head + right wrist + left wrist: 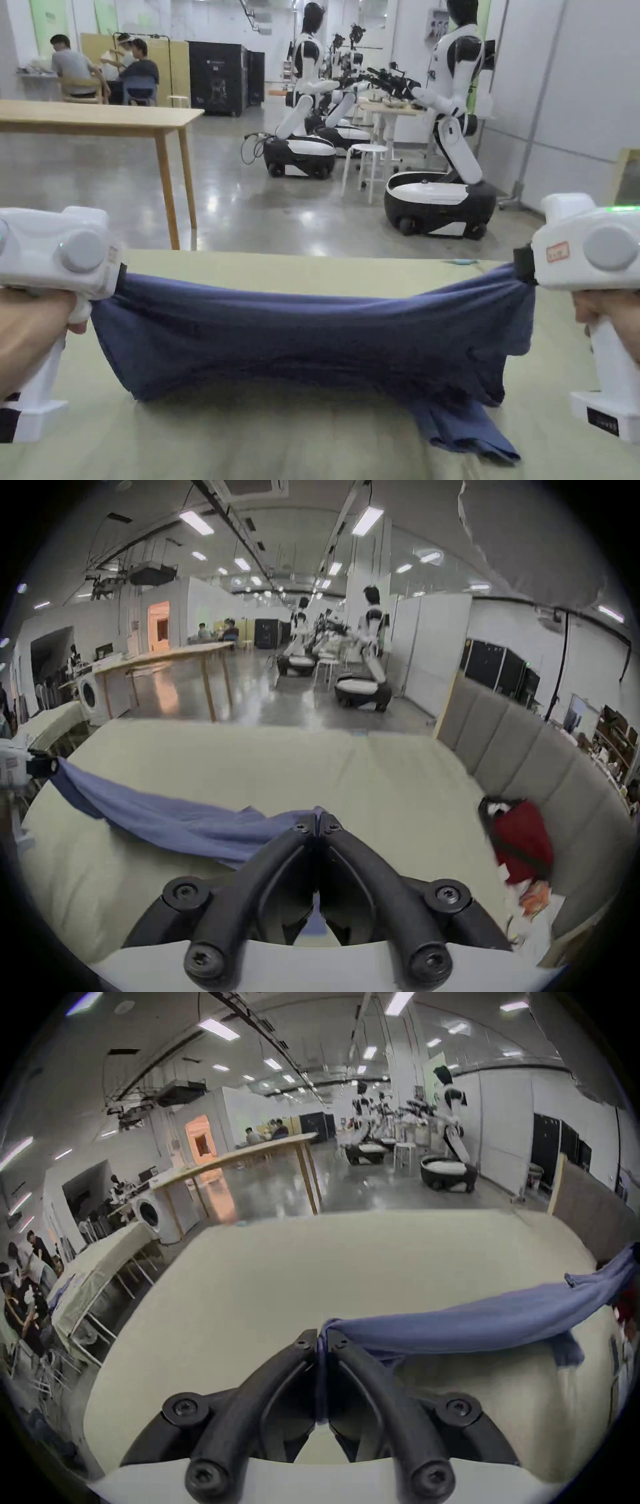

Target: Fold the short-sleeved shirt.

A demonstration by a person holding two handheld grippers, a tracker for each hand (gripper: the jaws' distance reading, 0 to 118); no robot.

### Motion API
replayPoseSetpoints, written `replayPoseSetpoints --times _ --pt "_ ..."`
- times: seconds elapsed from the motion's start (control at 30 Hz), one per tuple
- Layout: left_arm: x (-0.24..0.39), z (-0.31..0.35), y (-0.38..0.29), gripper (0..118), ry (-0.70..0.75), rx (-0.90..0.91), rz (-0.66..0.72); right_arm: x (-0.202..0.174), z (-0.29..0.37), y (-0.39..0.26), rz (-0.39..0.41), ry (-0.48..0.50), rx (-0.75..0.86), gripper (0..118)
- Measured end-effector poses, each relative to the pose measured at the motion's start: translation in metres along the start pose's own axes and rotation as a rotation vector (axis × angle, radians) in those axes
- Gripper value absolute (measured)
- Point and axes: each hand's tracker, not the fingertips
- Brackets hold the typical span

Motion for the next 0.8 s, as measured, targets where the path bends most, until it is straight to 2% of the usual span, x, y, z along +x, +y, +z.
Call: replayPoseSetpoints --times 0.1,0.23,0.33,0.47,0.6,0.8 --pt "-0.003 0.011 -0.05 2 -0.015 -0.049 -0.042 0.0 0.015 -0.06 -0.013 0.031 -0.031 2" --pt "-0.015 0.042 -0.111 2 -0.054 -0.088 -0.002 -0.003 0.052 -0.127 -0.005 0.036 -0.085 2" --pt "-0.029 0.072 -0.151 2 -0.084 -0.108 0.007 0.003 0.081 -0.165 -0.048 0.067 -0.091 2" --pt "-0.048 0.107 -0.199 2 -0.116 -0.113 0.028 0.008 0.125 -0.209 -0.037 0.084 -0.116 2" --pt "-0.06 0.137 -0.239 2 -0.14 -0.123 0.031 0.014 0.168 -0.247 -0.082 0.104 -0.112 2" --pt "-0.072 0.177 -0.288 2 -0.175 -0.144 0.03 0.017 0.21 -0.3 -0.069 0.136 -0.158 2"
